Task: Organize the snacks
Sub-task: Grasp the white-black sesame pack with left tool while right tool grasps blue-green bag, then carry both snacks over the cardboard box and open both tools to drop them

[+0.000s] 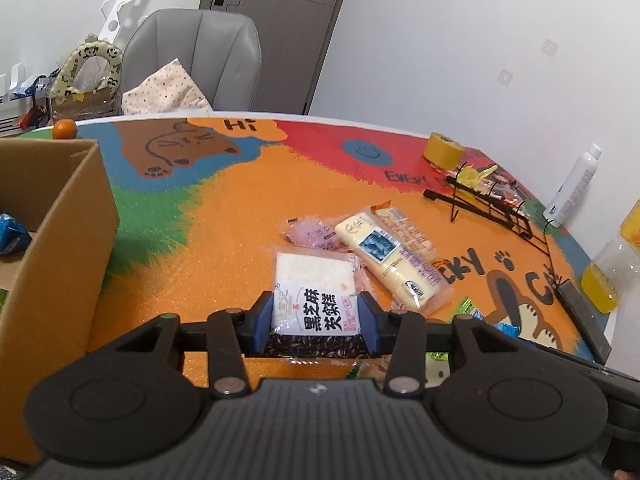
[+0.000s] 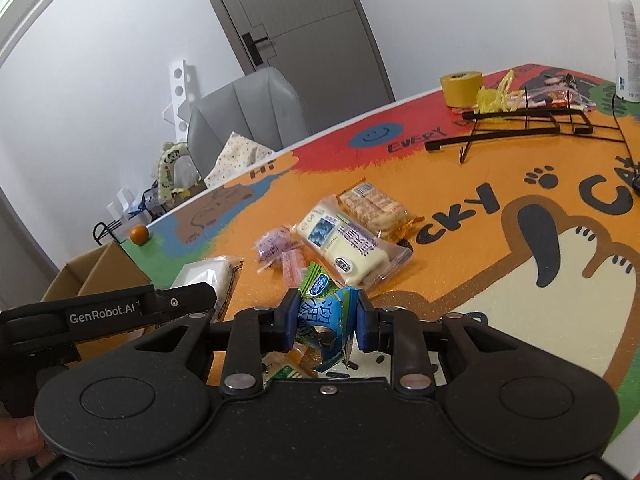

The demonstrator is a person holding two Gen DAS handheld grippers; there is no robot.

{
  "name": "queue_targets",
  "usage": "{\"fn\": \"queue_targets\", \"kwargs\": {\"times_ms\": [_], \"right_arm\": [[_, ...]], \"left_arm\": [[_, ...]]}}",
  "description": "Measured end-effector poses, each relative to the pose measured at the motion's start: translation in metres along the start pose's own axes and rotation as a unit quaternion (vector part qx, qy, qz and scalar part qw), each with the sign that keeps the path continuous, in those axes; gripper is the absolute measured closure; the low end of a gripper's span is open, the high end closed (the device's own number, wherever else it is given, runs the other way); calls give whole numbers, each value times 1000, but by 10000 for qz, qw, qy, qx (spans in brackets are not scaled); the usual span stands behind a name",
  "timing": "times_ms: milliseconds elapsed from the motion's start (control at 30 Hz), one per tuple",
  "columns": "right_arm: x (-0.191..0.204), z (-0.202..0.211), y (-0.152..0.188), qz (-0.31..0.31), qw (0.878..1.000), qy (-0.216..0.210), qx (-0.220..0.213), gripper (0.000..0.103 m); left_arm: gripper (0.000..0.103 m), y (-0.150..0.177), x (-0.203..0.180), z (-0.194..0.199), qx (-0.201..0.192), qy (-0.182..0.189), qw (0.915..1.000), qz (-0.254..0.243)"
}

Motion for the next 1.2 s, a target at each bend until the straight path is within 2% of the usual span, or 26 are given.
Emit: {"fn": "queue_targets", "kwargs": {"times_ms": [700, 1200], "right_arm": [[53, 23, -3, 238, 9989, -394, -93, 77], [104, 20, -15, 431, 9957, -812, -134, 77]], "left_arm": [[59, -9, 17, 65, -341, 11, 9994, 19], [59, -27, 73, 110, -718, -319, 9965, 293]]}}
Point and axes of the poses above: each gripper's, at about its wrist camera, not at the fingertips, and z roughly against the way its jaws point, x to its left, y to its underside, the point moved 6 cm from there along -z, roughly the way its jaws point, and after that the axes turned 3 degrees about z, right-handed, at the moved point
